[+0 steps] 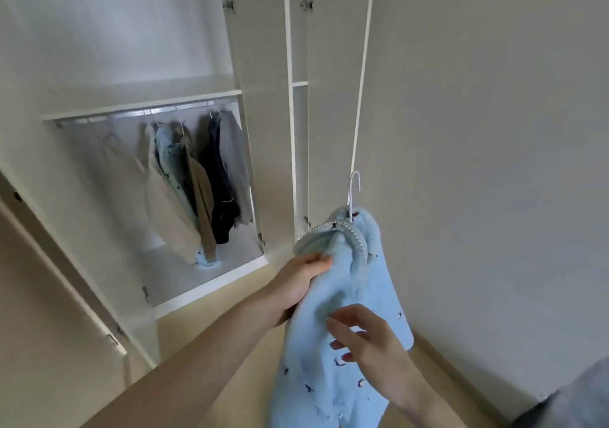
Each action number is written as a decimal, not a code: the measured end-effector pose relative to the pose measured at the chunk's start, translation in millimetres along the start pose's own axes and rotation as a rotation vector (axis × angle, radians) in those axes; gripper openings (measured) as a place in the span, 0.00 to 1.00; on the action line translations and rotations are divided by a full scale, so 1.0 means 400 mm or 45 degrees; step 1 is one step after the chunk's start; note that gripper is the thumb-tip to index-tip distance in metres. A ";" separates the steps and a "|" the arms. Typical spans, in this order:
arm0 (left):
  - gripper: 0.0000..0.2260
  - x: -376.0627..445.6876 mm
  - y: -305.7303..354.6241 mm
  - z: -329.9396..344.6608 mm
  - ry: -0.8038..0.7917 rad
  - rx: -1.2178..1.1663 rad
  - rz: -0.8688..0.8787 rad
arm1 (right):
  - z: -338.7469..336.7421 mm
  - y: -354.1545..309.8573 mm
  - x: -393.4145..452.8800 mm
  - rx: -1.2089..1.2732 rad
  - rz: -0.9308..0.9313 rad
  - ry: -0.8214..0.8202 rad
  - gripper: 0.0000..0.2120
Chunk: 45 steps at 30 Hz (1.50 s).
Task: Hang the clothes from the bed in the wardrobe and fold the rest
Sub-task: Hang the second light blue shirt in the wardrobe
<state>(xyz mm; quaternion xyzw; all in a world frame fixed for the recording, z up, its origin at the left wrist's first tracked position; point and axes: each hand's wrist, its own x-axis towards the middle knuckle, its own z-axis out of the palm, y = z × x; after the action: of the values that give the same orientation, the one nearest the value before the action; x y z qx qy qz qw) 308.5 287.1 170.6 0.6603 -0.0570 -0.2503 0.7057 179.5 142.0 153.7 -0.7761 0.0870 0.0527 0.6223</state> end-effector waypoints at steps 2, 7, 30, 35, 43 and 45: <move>0.15 0.013 0.014 -0.052 0.001 -0.053 -0.057 | 0.018 -0.035 0.057 0.008 -0.018 -0.047 0.15; 0.17 0.067 0.038 -0.218 -0.005 -0.206 -0.120 | 0.131 -0.125 0.218 -0.151 -0.104 -0.209 0.19; 0.05 0.387 0.209 -1.018 0.745 0.249 0.151 | 0.665 -0.353 1.008 -0.109 -0.293 -0.735 0.07; 0.02 0.478 0.217 -1.158 0.925 0.324 0.141 | 0.750 -0.397 1.202 -0.301 -0.354 -0.902 0.09; 0.10 0.629 0.276 -1.267 0.995 0.201 0.166 | 0.855 -0.444 1.472 -0.155 -0.333 -0.939 0.09; 0.11 0.652 0.292 -1.295 0.983 0.203 0.124 | 0.872 -0.449 1.517 -0.103 -0.326 -0.955 0.09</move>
<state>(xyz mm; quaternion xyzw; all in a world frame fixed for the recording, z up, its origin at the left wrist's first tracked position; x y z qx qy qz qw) 780.2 643.7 154.7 0.7552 0.1621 0.0553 0.6327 818.9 477.5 133.5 -0.7314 -0.2461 0.2579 0.5813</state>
